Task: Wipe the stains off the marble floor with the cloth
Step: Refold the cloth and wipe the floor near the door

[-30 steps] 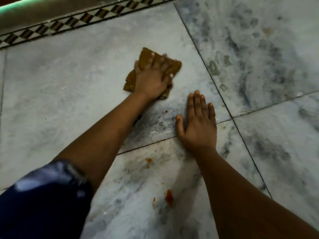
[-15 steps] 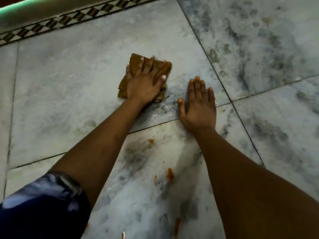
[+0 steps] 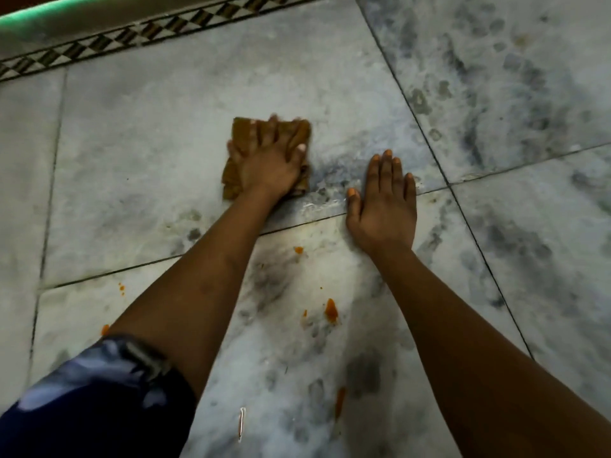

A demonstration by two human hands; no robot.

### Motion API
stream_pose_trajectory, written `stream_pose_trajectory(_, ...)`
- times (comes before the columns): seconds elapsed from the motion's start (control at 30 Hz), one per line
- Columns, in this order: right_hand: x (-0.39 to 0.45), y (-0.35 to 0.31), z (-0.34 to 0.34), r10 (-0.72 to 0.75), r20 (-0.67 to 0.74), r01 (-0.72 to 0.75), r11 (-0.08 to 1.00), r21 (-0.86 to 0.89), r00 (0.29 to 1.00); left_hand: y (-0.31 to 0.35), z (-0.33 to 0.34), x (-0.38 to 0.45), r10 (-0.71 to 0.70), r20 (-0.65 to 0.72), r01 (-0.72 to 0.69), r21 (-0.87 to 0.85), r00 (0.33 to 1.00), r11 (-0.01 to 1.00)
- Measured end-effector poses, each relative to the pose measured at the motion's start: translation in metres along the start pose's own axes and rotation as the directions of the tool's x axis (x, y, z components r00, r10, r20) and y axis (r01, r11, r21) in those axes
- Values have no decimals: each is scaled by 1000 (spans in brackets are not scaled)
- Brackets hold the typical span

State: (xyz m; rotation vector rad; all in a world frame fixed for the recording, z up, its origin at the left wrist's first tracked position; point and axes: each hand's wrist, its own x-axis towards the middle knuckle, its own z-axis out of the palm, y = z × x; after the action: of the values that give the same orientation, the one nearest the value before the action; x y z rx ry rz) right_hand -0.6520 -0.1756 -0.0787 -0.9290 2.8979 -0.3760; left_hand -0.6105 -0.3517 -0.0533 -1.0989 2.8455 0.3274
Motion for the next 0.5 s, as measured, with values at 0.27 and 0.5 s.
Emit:
stream_pose_trajectory(0.27, 3, 1, 0, -4, 24, 5, 1000, -19, 1000, -49, 3, -72, 367, 34, -369, 103, 930, 924)
stream_pose_trajectory(0.5, 3, 0, -1, 4, 25, -4, 1000, -10, 1000, -54, -12, -16, -192, -31, 190, -42, 981, 981)
